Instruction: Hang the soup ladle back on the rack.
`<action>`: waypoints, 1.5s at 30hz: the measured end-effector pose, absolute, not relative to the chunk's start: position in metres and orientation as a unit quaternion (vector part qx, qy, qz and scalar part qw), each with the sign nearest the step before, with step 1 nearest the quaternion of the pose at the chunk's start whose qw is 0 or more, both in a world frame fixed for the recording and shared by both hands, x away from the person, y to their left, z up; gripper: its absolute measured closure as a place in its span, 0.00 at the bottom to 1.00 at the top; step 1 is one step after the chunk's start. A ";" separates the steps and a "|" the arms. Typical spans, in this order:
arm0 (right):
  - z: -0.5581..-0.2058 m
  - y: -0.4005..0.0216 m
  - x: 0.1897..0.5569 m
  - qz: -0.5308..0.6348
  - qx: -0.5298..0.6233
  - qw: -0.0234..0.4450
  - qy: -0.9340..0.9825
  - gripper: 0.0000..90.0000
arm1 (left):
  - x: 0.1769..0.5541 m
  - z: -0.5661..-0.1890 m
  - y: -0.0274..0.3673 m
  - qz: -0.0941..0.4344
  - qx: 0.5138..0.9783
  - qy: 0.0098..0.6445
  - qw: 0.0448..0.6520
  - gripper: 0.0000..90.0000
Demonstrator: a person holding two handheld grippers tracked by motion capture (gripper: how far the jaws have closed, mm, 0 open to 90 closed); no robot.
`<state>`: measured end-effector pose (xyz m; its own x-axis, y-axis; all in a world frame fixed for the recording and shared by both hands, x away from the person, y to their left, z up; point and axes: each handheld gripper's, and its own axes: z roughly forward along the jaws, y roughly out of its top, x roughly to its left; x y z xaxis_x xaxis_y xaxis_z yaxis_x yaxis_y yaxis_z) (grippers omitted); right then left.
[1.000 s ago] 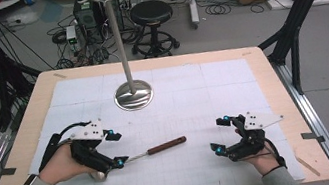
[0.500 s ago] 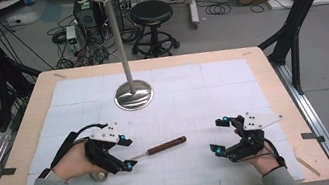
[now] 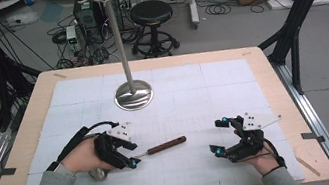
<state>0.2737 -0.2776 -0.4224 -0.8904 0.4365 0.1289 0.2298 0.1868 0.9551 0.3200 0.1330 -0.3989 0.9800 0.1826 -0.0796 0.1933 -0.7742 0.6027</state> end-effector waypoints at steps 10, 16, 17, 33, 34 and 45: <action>-0.422 -0.278 0.273 0.599 0.217 0.085 0.766 0.10 | 0.326 -0.400 0.119 -0.001 0.964 0.090 0.251 0.65; -0.422 -0.278 0.273 0.598 0.217 0.086 0.767 0.11 | 0.326 -0.407 0.110 -0.007 0.974 0.085 0.208 0.68; -0.422 -0.278 0.273 0.599 0.215 0.087 0.767 0.11 | 0.327 -0.409 0.110 -0.005 0.976 0.083 0.203 0.69; -0.422 -0.278 0.273 0.600 0.214 0.088 0.766 0.10 | 0.322 -0.411 0.107 0.016 0.980 0.069 0.184 0.92; -0.422 -0.278 0.273 0.600 0.214 0.089 0.766 0.11 | 0.321 -0.410 0.107 0.024 0.981 0.062 0.184 0.93; -0.421 -0.280 0.271 0.601 0.217 0.092 0.764 0.11 | 0.316 -0.387 0.131 0.045 0.964 0.087 0.249 0.94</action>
